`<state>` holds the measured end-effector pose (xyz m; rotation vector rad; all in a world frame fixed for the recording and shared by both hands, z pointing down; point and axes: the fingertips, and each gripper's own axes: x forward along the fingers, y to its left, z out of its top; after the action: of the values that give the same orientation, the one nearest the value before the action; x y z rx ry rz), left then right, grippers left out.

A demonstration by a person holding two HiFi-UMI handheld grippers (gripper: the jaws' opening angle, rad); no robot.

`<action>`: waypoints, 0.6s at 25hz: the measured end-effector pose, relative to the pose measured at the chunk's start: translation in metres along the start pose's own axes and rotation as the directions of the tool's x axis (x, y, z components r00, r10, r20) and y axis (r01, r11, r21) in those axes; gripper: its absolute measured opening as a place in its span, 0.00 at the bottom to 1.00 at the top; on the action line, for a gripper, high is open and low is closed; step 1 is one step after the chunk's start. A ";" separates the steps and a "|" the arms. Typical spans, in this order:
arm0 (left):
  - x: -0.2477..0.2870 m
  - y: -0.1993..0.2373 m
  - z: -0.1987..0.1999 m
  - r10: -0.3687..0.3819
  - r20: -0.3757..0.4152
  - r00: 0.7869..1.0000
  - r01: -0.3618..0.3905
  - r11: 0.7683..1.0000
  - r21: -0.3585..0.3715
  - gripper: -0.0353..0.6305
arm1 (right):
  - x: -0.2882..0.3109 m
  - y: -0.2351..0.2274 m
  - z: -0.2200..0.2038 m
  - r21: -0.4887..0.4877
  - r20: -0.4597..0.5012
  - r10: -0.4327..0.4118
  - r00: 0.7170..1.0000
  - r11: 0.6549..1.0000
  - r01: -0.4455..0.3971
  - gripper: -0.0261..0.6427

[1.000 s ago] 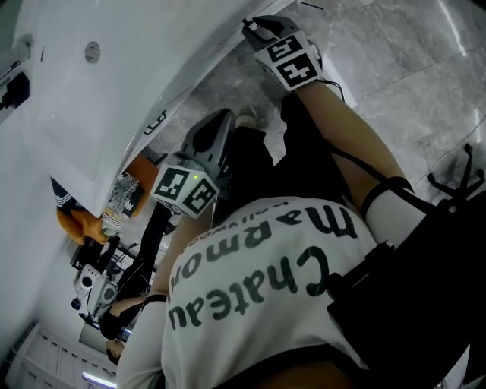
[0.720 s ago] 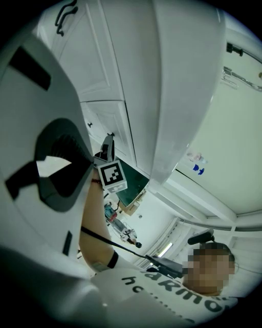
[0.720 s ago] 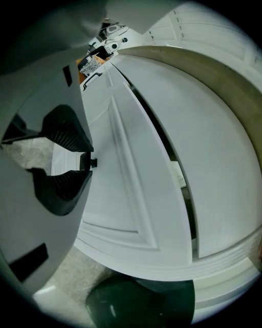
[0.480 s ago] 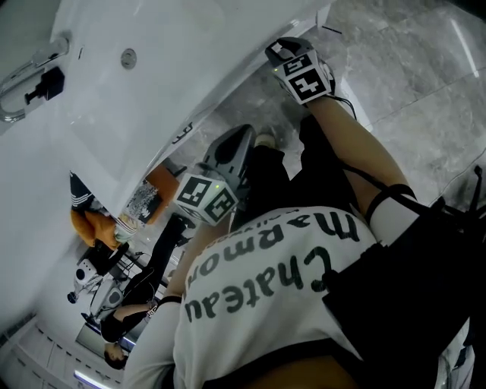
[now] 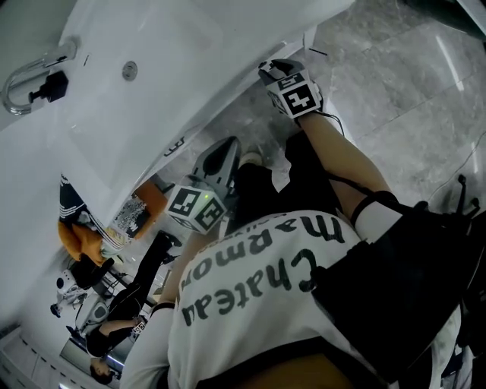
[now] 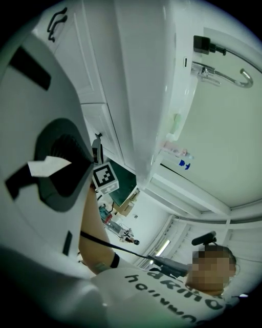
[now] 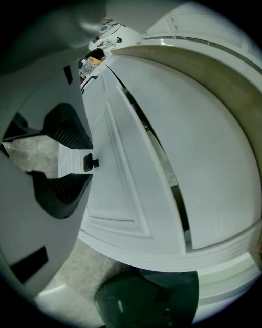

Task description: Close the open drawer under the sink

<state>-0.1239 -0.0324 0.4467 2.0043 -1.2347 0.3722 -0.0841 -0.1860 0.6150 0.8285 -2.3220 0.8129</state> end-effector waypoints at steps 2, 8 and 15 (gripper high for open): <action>-0.002 0.000 0.004 0.007 0.020 1.000 -0.007 1.000 0.002 0.06 | -0.011 -0.001 0.006 -0.021 0.017 -0.012 1.000 1.000 0.012 0.16; -0.011 -0.005 0.018 0.012 0.073 0.997 -0.013 1.000 0.008 0.06 | -0.052 -0.002 0.030 -0.051 0.070 -0.022 0.997 0.998 0.026 0.06; -0.028 -0.019 0.035 -0.100 0.117 0.988 0.096 0.995 0.036 0.06 | -0.129 0.018 0.081 0.066 0.296 -0.010 0.955 0.998 -0.010 0.06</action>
<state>-0.1258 -0.0345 0.3986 2.1301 -1.2028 0.2271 -0.0334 -0.1830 0.4707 1.0412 -2.5659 0.8165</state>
